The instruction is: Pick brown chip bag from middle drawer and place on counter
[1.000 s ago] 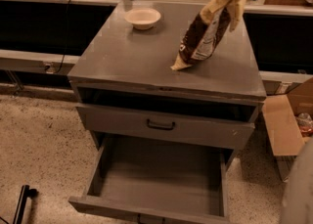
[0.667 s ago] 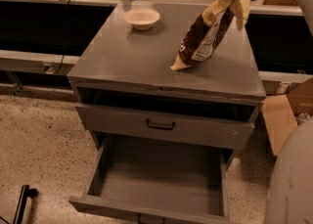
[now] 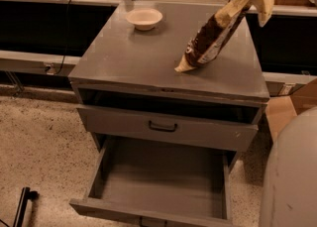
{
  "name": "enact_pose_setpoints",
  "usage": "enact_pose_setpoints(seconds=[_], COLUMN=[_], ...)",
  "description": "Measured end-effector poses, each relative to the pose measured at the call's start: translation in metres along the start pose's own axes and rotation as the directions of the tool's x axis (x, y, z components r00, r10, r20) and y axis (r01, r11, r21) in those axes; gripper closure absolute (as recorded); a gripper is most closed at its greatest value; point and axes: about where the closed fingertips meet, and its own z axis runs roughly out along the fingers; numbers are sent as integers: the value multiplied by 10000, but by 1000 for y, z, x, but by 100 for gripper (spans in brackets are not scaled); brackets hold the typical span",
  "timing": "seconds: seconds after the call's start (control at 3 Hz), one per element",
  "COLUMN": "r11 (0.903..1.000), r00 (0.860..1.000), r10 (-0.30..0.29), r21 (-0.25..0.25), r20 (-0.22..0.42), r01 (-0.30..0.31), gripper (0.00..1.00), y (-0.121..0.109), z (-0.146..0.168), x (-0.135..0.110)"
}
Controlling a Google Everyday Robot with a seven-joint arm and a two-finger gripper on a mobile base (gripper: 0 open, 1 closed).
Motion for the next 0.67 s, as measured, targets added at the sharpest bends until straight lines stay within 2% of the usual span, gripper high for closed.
enact_pose_setpoints(seconds=[0.33,0.67], r11=[9940,9728], r00=[9953,9791], r10=[953,2027], r21=[549,1178], r20=[-167,-142], r01=[-943,-1996], gripper=[0,0], y=[19,43], z=[-26,-43], x=[21,42])
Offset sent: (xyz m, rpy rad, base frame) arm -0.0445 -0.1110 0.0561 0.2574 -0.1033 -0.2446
